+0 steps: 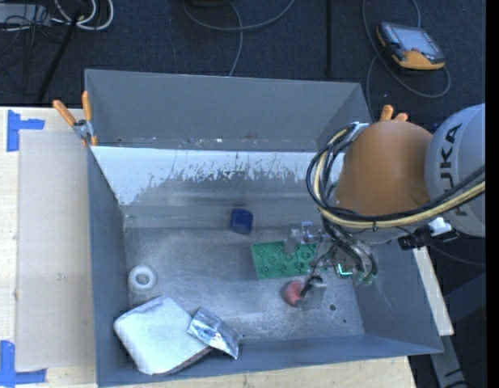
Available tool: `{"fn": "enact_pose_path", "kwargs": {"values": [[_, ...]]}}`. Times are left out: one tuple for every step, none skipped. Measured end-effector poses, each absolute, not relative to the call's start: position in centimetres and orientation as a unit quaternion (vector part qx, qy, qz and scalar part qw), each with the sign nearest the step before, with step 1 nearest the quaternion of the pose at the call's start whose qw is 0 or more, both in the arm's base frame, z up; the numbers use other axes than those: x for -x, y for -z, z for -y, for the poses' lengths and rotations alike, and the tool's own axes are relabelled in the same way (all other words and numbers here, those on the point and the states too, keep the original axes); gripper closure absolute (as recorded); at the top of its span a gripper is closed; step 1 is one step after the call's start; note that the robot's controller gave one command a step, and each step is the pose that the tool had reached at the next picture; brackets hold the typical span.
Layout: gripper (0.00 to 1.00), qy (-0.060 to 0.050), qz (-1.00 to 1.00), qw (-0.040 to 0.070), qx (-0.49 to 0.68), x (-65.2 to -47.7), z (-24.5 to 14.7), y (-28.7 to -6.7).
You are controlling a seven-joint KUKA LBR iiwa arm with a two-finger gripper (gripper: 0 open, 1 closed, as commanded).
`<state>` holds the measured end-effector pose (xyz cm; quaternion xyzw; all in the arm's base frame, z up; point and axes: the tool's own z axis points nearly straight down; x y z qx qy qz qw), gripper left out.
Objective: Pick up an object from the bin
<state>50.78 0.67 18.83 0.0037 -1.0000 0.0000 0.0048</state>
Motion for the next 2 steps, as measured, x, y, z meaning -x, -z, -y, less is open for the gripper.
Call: {"fn": "enact_pose_path", "kwargs": {"values": [[0.00,0.000,0.999,0.004,0.049,-52.3,2.0,-10.1],[0.00,0.000,0.998,-0.001,0.069,-53.7,1.3,-6.9]]}}
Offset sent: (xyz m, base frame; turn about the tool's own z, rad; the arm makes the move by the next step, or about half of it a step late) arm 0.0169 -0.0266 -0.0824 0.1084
